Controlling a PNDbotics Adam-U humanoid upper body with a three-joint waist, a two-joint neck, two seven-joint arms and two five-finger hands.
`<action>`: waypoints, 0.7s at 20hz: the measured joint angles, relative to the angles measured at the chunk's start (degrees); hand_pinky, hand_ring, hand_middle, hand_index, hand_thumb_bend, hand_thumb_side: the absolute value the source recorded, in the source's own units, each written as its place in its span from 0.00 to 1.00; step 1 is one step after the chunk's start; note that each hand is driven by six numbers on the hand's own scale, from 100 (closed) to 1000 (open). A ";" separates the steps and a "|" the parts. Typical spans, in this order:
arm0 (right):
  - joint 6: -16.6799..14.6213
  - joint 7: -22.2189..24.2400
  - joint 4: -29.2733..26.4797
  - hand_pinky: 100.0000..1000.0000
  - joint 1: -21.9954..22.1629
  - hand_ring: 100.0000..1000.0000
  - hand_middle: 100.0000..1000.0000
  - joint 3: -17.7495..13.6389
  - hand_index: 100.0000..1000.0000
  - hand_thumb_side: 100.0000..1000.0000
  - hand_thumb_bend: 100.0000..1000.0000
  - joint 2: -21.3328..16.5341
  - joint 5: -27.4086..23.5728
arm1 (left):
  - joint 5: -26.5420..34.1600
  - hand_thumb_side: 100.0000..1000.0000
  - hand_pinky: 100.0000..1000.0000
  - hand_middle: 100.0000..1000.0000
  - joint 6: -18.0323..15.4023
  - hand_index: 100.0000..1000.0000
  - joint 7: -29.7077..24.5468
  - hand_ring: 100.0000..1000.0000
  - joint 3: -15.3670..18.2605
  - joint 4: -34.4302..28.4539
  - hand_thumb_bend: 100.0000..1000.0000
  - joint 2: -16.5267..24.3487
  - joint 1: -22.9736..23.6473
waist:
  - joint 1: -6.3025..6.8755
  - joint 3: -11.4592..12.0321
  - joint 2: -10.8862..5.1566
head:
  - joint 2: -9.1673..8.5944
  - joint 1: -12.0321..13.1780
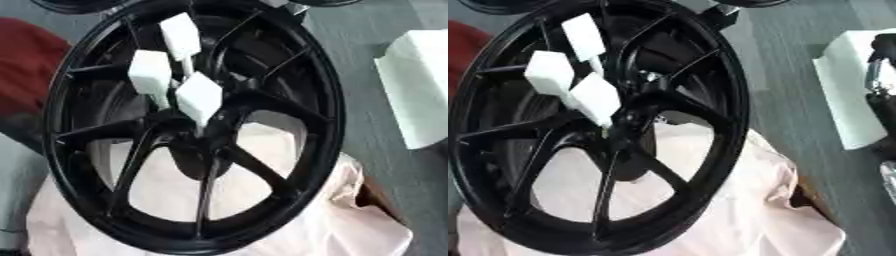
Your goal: Pull the pin out of the wheel hub.
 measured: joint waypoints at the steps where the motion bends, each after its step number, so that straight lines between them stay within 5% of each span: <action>1: 0.01 -0.01 0.00 0.82 0.00 0.74 0.64 0.00 0.65 0.38 0.00 -0.01 0.04 | -0.56 0.98 0.82 0.75 -0.28 0.85 -0.65 0.76 -1.23 0.98 0.00 -0.90 -1.20 | 0.03 0.00 -0.03 | 0.01 0.00; 7: 0.08 0.05 0.00 0.82 -0.01 0.74 0.64 0.03 0.64 0.38 0.00 -0.09 0.10 | -2.63 1.00 0.83 0.75 -2.26 0.86 -1.86 0.76 -7.54 7.48 0.00 -6.09 -7.14 | 0.37 0.00 -0.55 | 0.15 -0.01; 14: 0.32 0.27 0.00 0.82 -0.07 0.74 0.64 0.23 0.64 0.38 0.00 -0.46 0.03 | -2.69 1.00 0.82 0.75 -4.39 0.86 -1.92 0.77 -10.77 13.37 0.00 -11.69 -11.76 | 0.63 -0.05 -0.82 | 0.55 0.04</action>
